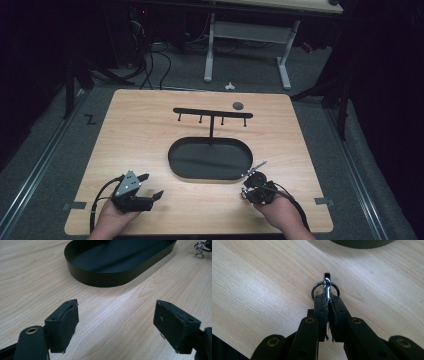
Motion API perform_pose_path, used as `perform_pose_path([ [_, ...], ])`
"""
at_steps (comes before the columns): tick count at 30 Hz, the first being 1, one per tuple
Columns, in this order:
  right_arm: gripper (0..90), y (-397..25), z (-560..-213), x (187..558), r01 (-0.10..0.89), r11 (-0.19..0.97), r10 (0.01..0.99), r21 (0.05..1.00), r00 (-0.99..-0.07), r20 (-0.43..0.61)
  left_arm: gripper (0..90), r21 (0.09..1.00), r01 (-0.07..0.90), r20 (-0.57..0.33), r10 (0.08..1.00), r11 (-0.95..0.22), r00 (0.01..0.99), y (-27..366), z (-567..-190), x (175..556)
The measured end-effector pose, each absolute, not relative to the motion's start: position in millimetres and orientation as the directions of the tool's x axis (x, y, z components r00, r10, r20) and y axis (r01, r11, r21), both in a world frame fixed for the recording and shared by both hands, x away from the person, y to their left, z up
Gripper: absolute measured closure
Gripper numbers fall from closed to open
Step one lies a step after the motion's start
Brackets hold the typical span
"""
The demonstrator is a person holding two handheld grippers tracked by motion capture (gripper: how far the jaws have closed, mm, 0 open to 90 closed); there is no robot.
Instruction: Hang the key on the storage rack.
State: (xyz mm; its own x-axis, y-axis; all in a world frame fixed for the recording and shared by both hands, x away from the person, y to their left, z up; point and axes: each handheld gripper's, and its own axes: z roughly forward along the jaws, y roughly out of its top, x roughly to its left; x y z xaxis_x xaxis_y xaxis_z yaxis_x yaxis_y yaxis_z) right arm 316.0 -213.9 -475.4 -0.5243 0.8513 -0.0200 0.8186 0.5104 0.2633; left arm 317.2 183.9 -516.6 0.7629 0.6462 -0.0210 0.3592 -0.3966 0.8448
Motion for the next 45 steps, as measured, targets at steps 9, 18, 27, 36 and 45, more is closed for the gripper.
perform_pose_path([
  [9,85.0,-223.1,-454.5,316.2,0.820,0.471,0.870,0.325,-0.493,-0.017,20.7,0.846,0.358,-0.021,0.646,-0.396,0.763,183.6,-516.7,317.0],
  [18,85.0,-232.0,-437.3,317.1,0.814,0.441,0.885,0.379,-0.466,-0.030,20.7,0.845,0.359,-0.022,0.646,-0.395,0.763,183.7,-516.8,317.2],
  [27,84.9,-237.4,-417.9,320.9,0.799,0.420,0.893,0.431,-0.449,-0.038,20.7,0.845,0.359,-0.022,0.645,-0.396,0.764,183.7,-516.8,317.1],
  [36,84.9,-236.3,-405.7,324.1,0.798,0.424,0.893,0.428,-0.448,-0.050,20.7,0.845,0.359,-0.022,0.645,-0.397,0.764,183.9,-516.6,317.0],
  [45,84.8,-238.0,-388.6,338.1,0.818,0.419,0.897,0.393,-0.440,-0.039,20.7,0.846,0.359,-0.023,0.645,-0.394,0.764,184.1,-516.5,317.1],
])
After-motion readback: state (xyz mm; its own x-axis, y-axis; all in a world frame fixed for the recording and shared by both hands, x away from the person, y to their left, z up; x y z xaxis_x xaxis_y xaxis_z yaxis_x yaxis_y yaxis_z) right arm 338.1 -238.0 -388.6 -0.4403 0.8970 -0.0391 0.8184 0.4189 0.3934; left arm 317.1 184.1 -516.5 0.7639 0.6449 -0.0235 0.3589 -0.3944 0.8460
